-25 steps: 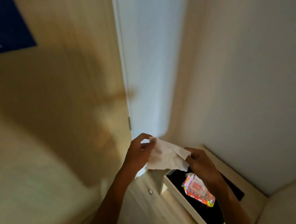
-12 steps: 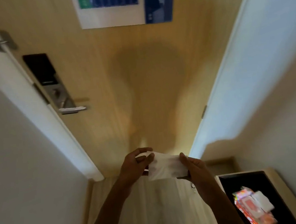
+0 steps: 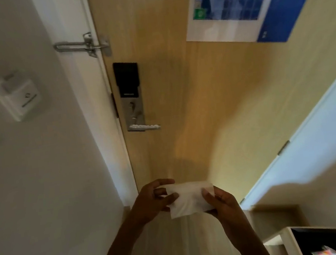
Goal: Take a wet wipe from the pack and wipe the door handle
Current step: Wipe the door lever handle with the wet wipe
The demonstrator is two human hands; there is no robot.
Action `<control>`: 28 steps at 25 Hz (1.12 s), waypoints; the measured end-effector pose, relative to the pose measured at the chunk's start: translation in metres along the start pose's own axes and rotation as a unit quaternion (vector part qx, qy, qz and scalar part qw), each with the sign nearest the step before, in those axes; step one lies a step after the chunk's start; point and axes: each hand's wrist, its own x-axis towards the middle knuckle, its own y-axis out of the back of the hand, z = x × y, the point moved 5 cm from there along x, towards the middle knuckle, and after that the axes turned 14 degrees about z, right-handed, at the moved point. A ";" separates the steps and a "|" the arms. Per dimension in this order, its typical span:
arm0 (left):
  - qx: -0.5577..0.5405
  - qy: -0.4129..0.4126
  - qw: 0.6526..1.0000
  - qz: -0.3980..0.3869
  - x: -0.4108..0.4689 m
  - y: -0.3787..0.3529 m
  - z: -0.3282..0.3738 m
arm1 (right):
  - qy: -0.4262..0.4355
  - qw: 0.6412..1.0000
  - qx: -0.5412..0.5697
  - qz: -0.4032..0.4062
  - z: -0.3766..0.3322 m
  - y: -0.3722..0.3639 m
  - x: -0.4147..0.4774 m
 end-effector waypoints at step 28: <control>-0.109 0.074 0.991 0.022 0.003 0.111 -0.043 | -0.135 0.977 0.134 -0.091 0.037 -0.124 -0.022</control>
